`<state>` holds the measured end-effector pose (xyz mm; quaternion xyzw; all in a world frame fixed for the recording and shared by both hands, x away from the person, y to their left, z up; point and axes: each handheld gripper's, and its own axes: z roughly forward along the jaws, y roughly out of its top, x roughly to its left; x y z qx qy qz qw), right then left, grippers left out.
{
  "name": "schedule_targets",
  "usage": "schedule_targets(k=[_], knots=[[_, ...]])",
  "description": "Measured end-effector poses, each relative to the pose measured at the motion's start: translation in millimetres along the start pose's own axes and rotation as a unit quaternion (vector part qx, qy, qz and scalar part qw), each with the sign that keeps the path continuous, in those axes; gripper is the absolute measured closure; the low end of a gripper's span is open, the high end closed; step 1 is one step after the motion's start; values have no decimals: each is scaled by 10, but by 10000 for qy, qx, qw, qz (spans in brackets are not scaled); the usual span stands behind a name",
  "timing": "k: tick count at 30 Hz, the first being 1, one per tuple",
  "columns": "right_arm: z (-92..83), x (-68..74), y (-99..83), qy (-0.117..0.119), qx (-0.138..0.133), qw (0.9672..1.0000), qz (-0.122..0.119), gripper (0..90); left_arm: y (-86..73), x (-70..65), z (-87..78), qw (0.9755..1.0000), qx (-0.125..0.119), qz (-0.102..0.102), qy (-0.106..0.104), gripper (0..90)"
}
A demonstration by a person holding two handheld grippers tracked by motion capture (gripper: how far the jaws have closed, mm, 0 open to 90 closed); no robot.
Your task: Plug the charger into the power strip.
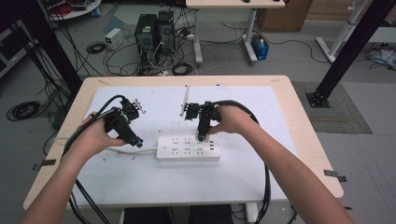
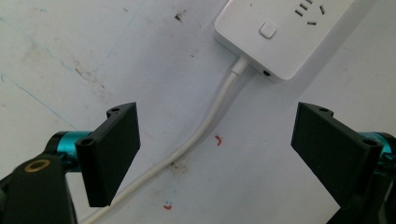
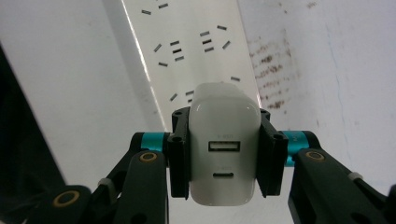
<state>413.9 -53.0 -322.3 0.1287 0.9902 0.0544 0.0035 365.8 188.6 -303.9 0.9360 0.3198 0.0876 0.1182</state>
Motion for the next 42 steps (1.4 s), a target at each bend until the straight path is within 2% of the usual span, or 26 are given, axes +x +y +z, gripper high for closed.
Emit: schedule_targets(k=[1,2,5,7,8,9,11,12,15,17,18,20,21,25,27,28,29,30,32,33,36,37,38,40,41,42], knots=[[48,-25,10,26,28,9998,-205,626,-14,-3,4,10000,22,-1,-2,156],[73,-21,21,-1,41,9998,-213,626,-44,-10,15,10000,-18,-58,-9,157],[143,-58,53,55,21,9988,-491,626,-73,-7,23,10000,-35,-93,-7,157],[162,-58,69,132,16,9986,-521,626,-104,-7,40,9998,-57,-175,-28,156],[185,-50,82,49,25,9980,-624,626,-125,-13,57,9996,-102,-244,-27,157],[227,-64,100,57,132,9974,-709,626,-137,-12,60,9997,-82,-249,-26,157],[226,-69,103,89,60,9976,-688,626,-168,-17,64,9996,-50,-263,-40,157],[236,-72,104,42,119,9971,-748,627,-178,-15,63,9997,-50,-242,-30,156],[273,-60,103,20,170,9934,-1137,629,-199,-17,55,9996,-43,-275,-17,157],[274,-52,107,8,190,9928,-1183,630,-205,-20,62,9994,-83,-343,-23,156],[283,-38,115,-60,173,9909,-1335,631,-205,-19,65,9994,-66,-342,-25,156],[357,10,120,-202,328,9885,-1465,633,-202,-24,73,9994,-61,-342,-29,157],[365,-1,128,-182,316,9884,-1471,634,-199,-25,74,9996,-39,-289,-41,157],[362,-37,117,-82,293,9896,-1409,635,-193,-56,115,9996,-20,-284,-83,157],[364,-63,102,-12,197,9908,-1337,634,-185,-57,133,9995,-19,-302,-94,157],[366,-42,95,-65,180,9904,-1371,635,-179,-46,128,9997,43,-213,-89,157],[370,29,81,-251,169,9886,-1475,634,-175,-54,137,9996,-30,-274,-101,157],[373,29,78,-274,135,9894,-1419,635,-169,-55,139,9995,-43,-301,-112,156],[371,-6,64,-172,79,9906,-1358,635,-154,-38,129,9997,27,-218,-91,157],[376,-42,52,-62,-8,9914,-1304,634,-151,-40,129,9996,-13,-255,-104,157],[384,-25,40,-117,-44,9906,-1361,634,-136,-27,123,9997,46,-199,-102,157],[408,19,58,-252,-29,9897,-1409,633,-129,-28,125,9997,27,-208,-95,157],[414,26,77,-270,43,9898,-1397,633,-117,-30,119,9998,44,-153,-103,157],[416,24,66,-264,11,9901,-1381,632,-111,-43,117,9998,45,-149,-99,156],[421,-16,27,-165,-157,9915,-1278,631,-109,-50,117,9998,33,-155,-97,156],[421,-16,27,-165,-157,9915,-1278,631,-108,-51,114,9999,30,-131,-95,156]])
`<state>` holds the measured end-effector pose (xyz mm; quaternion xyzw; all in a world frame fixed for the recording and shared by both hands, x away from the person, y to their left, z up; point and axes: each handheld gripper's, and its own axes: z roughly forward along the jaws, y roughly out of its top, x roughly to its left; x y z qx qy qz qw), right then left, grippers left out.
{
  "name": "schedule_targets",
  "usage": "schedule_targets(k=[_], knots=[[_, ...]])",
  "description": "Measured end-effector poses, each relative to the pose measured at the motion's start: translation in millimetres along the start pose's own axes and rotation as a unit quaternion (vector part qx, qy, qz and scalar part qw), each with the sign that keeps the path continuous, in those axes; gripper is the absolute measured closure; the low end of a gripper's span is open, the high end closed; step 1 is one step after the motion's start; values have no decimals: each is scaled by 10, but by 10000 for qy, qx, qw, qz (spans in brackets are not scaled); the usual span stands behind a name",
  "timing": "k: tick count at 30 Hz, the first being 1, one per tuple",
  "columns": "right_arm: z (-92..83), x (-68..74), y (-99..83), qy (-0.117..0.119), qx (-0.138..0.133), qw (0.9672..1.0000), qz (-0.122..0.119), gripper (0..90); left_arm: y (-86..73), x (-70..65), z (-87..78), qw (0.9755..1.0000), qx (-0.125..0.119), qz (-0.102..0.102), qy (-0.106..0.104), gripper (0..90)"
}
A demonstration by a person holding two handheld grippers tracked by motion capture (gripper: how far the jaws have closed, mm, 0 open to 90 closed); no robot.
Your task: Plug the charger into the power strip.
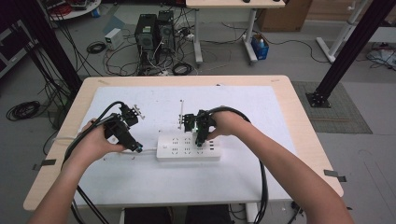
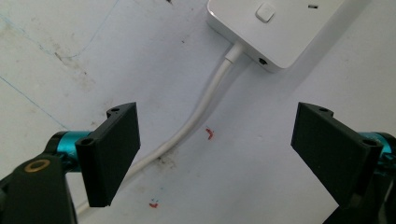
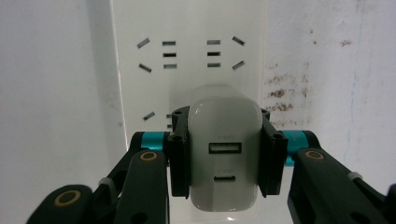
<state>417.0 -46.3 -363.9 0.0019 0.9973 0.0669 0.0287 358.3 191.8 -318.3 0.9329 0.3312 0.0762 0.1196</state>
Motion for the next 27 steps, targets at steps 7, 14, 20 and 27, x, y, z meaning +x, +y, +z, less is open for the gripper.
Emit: schedule_targets(k=[7,14,20,27], knots=[[77,-124,-88,378,-195,9985,355,349,-21,8,-20,9999,-157,-58,-28,157],[-351,-211,-428,375,-1123,9815,1506,251,-50,127,-28,9998,-151,-89,61,156],[-840,-162,-1239,-297,-820,9201,3820,177,67,222,-61,9997,-102,22,204,156],[-879,-56,-1630,-802,-286,8851,4576,177,206,263,-48,9996,-52,200,207,156]])
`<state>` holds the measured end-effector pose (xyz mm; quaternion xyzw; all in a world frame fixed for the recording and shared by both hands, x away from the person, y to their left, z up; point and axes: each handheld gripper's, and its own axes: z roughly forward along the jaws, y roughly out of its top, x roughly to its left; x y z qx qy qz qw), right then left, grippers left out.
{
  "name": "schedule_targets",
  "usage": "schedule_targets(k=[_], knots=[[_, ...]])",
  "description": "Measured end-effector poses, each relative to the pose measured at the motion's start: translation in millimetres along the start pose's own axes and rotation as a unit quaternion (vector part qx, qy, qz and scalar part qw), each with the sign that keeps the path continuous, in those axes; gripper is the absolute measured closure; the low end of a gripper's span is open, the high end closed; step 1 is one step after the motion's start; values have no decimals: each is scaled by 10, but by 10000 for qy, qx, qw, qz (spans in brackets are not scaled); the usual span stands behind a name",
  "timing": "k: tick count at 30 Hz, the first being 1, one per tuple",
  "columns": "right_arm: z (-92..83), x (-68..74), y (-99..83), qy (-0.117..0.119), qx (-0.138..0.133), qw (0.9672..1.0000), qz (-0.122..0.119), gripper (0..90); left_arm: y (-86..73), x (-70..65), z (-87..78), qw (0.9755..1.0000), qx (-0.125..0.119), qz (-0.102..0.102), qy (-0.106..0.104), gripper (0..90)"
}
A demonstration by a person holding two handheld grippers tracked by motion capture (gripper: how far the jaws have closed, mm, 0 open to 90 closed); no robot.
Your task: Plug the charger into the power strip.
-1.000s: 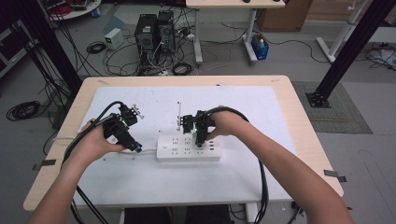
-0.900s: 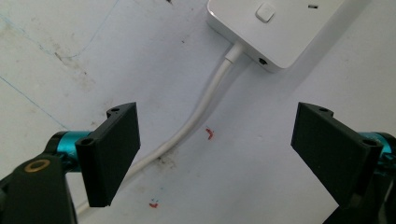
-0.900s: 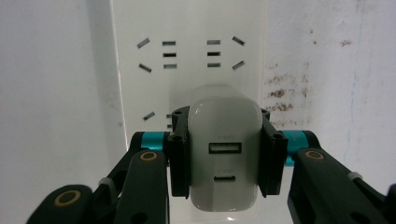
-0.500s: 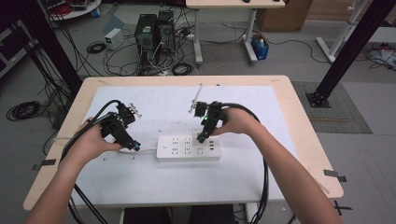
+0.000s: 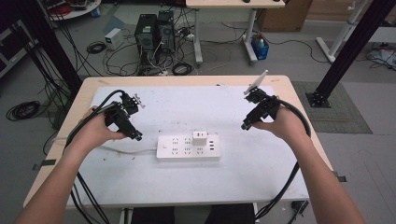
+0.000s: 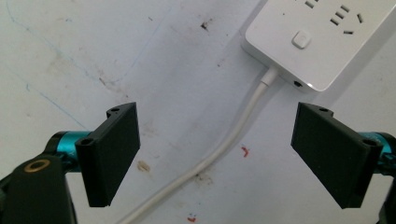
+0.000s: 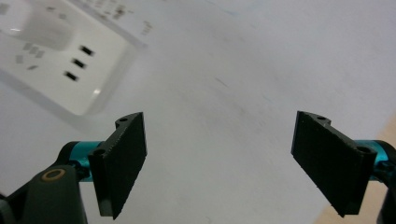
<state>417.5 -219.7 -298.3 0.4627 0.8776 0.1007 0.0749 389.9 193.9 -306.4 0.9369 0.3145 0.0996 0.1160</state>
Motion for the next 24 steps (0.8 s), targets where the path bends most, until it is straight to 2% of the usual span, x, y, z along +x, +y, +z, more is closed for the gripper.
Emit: schedule_targets(k=[2,5,9,24], knots=[[-9,-74,-57,-21,51,9998,187,177,25,4,13,10000,-24,-5,-9,156],[-26,-122,-110,-35,27,9996,269,177,52,15,19,10000,27,40,-19,156],[-43,-132,-129,-46,-46,9997,245,177,64,19,25,10000,38,25,-13,156],[-8,-134,-161,-15,-35,9998,182,177,70,-4,4,10000,40,-55,20,156]])
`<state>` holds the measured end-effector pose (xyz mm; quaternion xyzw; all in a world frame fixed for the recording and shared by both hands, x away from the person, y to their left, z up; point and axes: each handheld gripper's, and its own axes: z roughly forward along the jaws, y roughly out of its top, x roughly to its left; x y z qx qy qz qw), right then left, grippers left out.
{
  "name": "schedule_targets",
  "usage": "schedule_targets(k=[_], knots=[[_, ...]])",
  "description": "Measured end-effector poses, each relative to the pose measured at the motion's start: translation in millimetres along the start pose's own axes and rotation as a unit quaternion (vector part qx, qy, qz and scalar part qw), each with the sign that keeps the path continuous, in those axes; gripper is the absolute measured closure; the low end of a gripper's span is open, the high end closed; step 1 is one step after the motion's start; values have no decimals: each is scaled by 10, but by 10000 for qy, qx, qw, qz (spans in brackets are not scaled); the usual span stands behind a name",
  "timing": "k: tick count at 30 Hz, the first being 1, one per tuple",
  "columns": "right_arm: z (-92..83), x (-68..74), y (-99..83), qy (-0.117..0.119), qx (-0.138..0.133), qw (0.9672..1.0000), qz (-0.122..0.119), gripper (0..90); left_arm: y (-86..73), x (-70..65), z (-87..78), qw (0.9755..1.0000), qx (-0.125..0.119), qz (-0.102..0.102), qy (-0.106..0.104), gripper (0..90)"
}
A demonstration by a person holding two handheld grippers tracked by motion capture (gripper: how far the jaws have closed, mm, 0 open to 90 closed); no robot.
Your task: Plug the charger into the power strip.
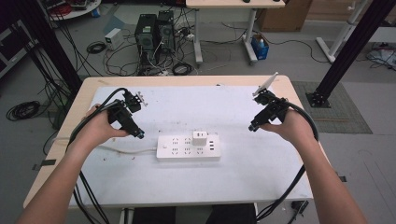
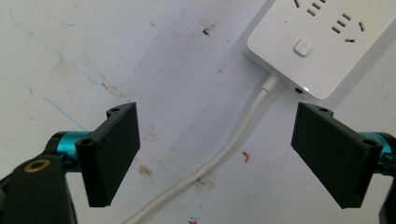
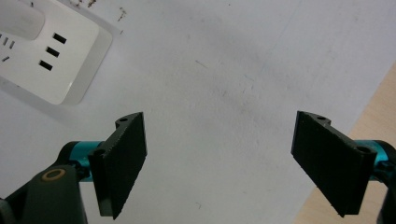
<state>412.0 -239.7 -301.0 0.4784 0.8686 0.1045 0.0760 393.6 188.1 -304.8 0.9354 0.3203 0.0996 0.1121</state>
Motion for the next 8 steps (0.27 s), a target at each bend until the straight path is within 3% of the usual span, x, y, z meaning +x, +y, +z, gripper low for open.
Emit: schedule_targets(k=[8], knots=[[19,2,-29,7,-1,10000,-82,177,6,-9,10,10000,-7,-2,-5,156]])
